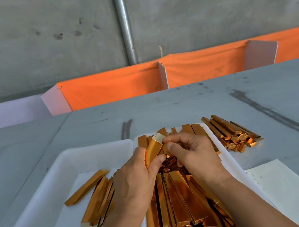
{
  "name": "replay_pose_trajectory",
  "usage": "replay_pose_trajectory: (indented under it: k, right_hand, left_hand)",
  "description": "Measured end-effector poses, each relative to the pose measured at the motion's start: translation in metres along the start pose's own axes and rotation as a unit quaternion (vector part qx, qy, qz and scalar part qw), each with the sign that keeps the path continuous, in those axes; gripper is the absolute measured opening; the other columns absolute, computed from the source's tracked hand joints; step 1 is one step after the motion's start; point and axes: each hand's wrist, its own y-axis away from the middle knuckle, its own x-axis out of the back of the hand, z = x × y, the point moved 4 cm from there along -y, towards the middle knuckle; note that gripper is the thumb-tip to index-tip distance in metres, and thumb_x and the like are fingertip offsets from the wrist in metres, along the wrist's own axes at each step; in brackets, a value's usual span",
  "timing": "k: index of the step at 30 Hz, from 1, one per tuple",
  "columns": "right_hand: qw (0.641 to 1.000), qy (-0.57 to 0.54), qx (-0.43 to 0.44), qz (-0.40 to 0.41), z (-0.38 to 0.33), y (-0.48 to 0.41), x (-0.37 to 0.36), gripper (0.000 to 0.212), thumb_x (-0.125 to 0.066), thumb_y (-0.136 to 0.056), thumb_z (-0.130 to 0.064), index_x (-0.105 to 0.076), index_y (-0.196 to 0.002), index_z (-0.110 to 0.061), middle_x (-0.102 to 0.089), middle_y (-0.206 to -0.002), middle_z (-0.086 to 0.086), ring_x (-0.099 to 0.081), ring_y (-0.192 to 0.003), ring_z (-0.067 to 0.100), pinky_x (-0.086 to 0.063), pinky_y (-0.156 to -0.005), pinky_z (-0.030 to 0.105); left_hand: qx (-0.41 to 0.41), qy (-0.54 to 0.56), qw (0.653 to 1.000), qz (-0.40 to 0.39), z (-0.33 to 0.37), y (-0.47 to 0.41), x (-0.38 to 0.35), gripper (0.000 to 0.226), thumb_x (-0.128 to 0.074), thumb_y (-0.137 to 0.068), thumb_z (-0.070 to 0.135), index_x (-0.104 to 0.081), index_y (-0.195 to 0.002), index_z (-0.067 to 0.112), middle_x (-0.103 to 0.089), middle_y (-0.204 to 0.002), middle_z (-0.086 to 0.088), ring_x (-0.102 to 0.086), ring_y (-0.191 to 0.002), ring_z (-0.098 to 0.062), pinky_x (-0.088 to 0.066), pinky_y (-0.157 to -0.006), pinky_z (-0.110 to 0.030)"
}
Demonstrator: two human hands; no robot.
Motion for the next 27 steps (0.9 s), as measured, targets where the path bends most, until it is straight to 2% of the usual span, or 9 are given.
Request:
replay_pose_trajectory:
  k: [3, 6, 10, 13, 16, 17, 20, 24, 27]
  right_hand:
    - [0.999, -0.012, -0.016, -0.046, 0.0, 0.002, -0.003, 0.024, -0.057, -0.097, -0.007, -0.073, -0.094, -0.025, -0.067, -0.062, -0.004, -0.056, -0.048, 0.0, -0.043, -0.048, 0.01]
    - [0.993, -0.021, -0.051, -0.1, 0.004, 0.002, -0.004, 0.021, -0.05, -0.098, -0.008, -0.068, -0.093, -0.017, -0.057, -0.052, 0.002, -0.043, -0.036, 0.007, -0.034, -0.036, 0.016]
    - [0.994, 0.021, -0.043, -0.096, 0.007, 0.0, -0.004, 0.022, -0.047, -0.096, -0.009, -0.064, -0.081, -0.009, -0.051, -0.046, -0.003, -0.042, -0.037, 0.006, -0.034, -0.039, 0.017]
    - [0.998, 0.043, -0.012, -0.048, 0.006, -0.002, -0.002, 0.032, -0.046, -0.096, -0.014, -0.07, -0.076, -0.022, -0.054, -0.05, -0.01, -0.046, -0.044, 0.003, -0.038, -0.045, 0.017]
    - [0.998, 0.06, 0.011, 0.014, 0.008, -0.006, 0.004, 0.029, -0.051, -0.098, -0.017, -0.07, -0.085, -0.034, -0.065, -0.064, -0.004, -0.058, -0.056, 0.025, -0.052, -0.051, 0.039]
    - [0.998, 0.058, 0.016, 0.025, 0.008, -0.006, 0.004, 0.026, -0.056, -0.098, -0.019, -0.069, -0.088, -0.038, -0.064, -0.066, -0.001, -0.06, -0.06, 0.028, -0.054, -0.055, 0.041]
    - [0.996, 0.069, 0.047, 0.029, 0.006, -0.006, 0.004, 0.025, -0.067, -0.093, -0.022, -0.067, -0.088, -0.046, -0.057, -0.063, -0.006, -0.054, -0.057, 0.012, -0.05, -0.054, 0.025]
    - [0.993, 0.089, 0.076, 0.032, 0.002, -0.005, 0.004, 0.033, -0.069, -0.09, -0.014, -0.068, -0.082, -0.046, -0.064, -0.088, -0.006, -0.06, -0.081, 0.004, -0.05, -0.067, 0.014]
    - [0.992, 0.097, 0.074, 0.038, 0.001, -0.005, 0.005, 0.037, -0.069, -0.09, -0.011, -0.066, -0.076, -0.045, -0.058, -0.09, -0.006, -0.055, -0.079, -0.005, -0.046, -0.065, 0.009]
  left_hand:
    - [-0.022, -0.015, 1.0, 0.009, 0.003, 0.001, 0.001, 0.052, -0.019, -0.077, 0.077, -0.04, -0.088, 0.03, -0.04, -0.056, 0.011, -0.044, -0.046, -0.004, -0.026, -0.044, -0.014]
    - [-0.044, -0.036, 0.998, 0.011, 0.006, 0.003, 0.002, 0.057, -0.02, -0.079, 0.074, -0.048, -0.091, 0.026, -0.038, -0.058, 0.013, -0.043, -0.048, -0.005, -0.028, -0.044, -0.013]
    - [-0.071, -0.042, 0.997, 0.002, 0.014, 0.004, 0.005, 0.048, -0.033, -0.084, 0.067, -0.054, -0.088, 0.024, -0.042, -0.06, 0.016, -0.039, -0.046, -0.003, -0.018, -0.044, -0.007]
    - [-0.066, -0.028, 0.997, -0.001, 0.012, 0.004, 0.003, 0.052, -0.03, -0.082, 0.071, -0.053, -0.092, 0.026, -0.037, -0.058, 0.016, -0.038, -0.044, -0.001, -0.018, -0.046, -0.009]
    - [-0.059, -0.017, 0.998, -0.007, 0.01, 0.003, 0.0, 0.057, -0.024, -0.079, 0.075, -0.051, -0.097, 0.029, -0.035, -0.058, 0.017, -0.039, -0.047, 0.0, -0.022, -0.047, -0.01]
    - [-0.059, -0.016, 0.998, -0.009, 0.01, 0.003, 0.0, 0.057, -0.023, -0.079, 0.076, -0.051, -0.098, 0.029, -0.035, -0.058, 0.017, -0.04, -0.048, -0.001, -0.022, -0.047, -0.01]
    - [-0.058, -0.021, 0.998, -0.009, 0.011, 0.003, 0.002, 0.057, -0.024, -0.08, 0.075, -0.052, -0.1, 0.028, -0.033, -0.059, 0.018, -0.041, -0.051, -0.003, -0.021, -0.048, -0.009]
    - [-0.055, -0.036, 0.998, -0.015, 0.01, 0.003, 0.002, 0.059, -0.022, -0.079, 0.075, -0.051, -0.101, 0.029, -0.035, -0.062, 0.015, -0.044, -0.055, -0.005, -0.021, -0.048, -0.01]
    - [-0.055, -0.04, 0.998, -0.015, 0.011, 0.003, 0.002, 0.059, -0.022, -0.08, 0.075, -0.051, -0.101, 0.029, -0.034, -0.062, 0.015, -0.043, -0.053, -0.005, -0.02, -0.047, -0.01]
